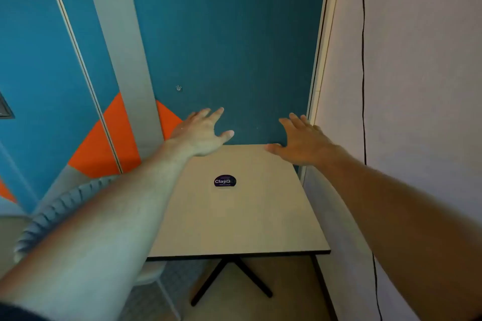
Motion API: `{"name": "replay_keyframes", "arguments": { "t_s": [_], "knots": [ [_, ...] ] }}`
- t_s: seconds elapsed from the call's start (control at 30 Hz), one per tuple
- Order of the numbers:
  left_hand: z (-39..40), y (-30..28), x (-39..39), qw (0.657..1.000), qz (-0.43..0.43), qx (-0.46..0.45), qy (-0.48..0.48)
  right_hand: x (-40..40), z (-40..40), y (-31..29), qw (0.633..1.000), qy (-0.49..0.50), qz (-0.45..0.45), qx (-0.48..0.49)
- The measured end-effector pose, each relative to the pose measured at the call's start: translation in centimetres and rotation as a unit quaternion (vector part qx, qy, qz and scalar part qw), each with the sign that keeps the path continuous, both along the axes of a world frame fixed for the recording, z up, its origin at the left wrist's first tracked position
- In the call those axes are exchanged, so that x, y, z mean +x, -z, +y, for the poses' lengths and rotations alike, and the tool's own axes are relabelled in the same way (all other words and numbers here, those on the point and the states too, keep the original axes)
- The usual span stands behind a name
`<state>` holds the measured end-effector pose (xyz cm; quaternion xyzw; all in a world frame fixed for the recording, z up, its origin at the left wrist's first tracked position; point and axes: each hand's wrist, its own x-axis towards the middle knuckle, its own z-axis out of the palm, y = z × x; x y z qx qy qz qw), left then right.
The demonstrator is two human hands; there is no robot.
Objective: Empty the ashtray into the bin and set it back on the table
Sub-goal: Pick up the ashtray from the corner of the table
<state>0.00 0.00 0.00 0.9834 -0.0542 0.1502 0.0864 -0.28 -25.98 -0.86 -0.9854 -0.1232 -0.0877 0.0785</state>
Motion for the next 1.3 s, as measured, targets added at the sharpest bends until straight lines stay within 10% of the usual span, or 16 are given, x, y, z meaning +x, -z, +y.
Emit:
{"name": "replay_keyframes", "arguments": {
  "t_s": [1.3],
  "knots": [
    [2.5,15.8,42.2,0.981,0.154,0.033,0.115,37.2,4.0,16.6,0.986,0.100,0.130,-0.020]
  ]
}}
